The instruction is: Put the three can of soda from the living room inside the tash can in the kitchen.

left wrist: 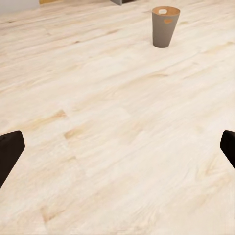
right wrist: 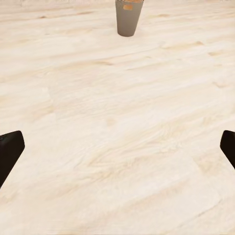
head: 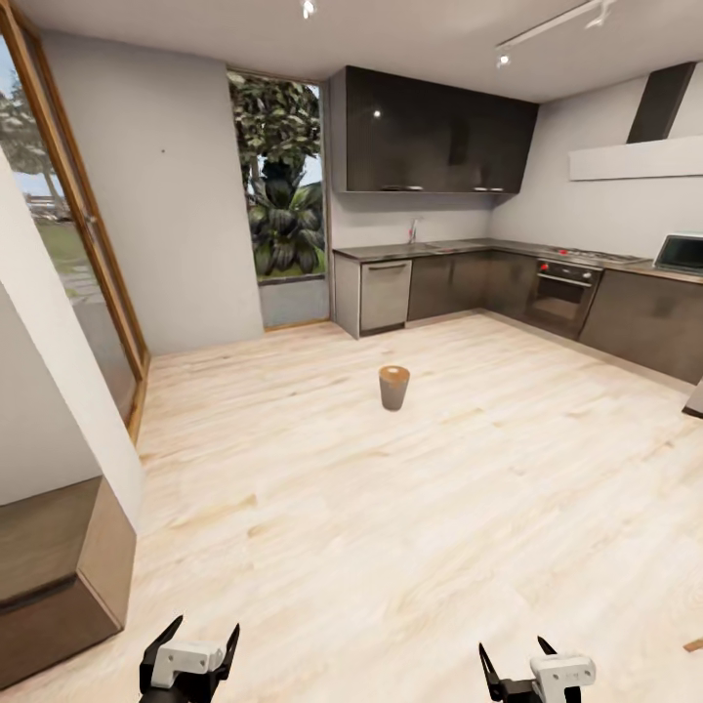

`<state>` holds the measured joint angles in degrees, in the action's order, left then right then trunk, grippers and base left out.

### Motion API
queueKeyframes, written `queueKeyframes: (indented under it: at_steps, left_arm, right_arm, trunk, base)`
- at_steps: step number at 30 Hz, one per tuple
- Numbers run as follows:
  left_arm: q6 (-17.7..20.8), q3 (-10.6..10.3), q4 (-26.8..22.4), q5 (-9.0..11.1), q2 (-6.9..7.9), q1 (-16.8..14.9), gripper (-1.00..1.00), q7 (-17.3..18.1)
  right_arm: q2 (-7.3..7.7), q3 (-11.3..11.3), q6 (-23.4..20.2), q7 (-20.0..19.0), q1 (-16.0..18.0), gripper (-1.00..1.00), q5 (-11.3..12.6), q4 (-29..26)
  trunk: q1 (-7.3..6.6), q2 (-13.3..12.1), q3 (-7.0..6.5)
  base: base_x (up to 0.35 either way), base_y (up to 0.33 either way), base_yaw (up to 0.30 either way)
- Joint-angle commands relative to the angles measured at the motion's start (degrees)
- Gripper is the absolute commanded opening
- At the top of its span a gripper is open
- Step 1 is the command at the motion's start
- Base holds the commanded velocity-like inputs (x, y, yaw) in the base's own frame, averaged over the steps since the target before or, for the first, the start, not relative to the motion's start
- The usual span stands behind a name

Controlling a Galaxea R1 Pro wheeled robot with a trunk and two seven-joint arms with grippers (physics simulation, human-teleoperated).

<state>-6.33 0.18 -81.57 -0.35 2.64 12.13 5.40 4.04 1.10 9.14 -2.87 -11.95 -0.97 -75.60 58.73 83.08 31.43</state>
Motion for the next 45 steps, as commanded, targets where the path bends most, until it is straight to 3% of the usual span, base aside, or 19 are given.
queueKeyframes:
  at_steps: [1,45]
  left_arm:
    - [0.0,0.0,0.0,0.0,0.0,0.0,1.0,0.0]
    - [0.0,-0.3,0.0,0.0,0.0,0.0,1.0,0.0]
  right_arm:
    - [0.0,0.0,0.0,0.0,0.0,1.0,0.0,0.0]
    - [0.0,0.0,0.0,0.0,0.0,1.0,0.1,0.0]
  trunk:
    - [0.0,0.0,0.0]
    - [0.0,0.0,0.0]
  base:
    - [0.314,0.0,0.0]
    - [0.314,-0.082,-0.042]
